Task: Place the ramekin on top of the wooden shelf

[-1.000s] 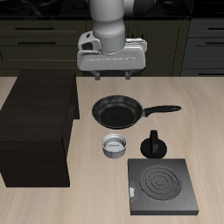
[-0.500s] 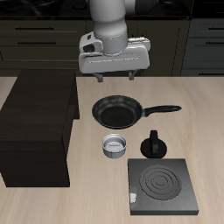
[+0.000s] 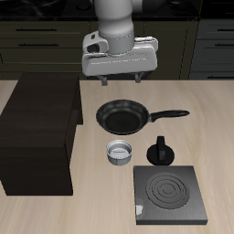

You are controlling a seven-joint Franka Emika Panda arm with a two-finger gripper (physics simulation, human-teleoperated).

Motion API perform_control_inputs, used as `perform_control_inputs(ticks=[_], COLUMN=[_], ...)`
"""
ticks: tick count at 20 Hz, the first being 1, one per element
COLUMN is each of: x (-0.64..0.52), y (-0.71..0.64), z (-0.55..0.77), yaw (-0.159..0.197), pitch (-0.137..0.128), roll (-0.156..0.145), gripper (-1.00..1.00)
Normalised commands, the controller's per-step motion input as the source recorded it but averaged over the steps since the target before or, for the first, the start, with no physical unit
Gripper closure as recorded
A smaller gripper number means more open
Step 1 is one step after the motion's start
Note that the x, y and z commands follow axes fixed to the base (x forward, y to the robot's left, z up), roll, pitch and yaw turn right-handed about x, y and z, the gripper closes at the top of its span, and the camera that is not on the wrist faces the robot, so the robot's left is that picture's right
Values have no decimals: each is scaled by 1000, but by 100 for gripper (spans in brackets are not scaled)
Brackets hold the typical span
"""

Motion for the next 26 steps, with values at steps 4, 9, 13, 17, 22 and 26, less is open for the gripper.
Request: perform_control_inputs(ticks=[4,9,13,17,22,26], x=[5,72,107,94,4,45], y=[-50,-65,-14,3,94,102], z=[-68,-294,-325,-428,-485,-503], yaw=[11,-4,17,5,-14,-33], pitch=[-11,30,16,29,41,39], roll=[-10,-2,7,-5,19,22], gripper=[-100,-100,-100,-100,-100,-100])
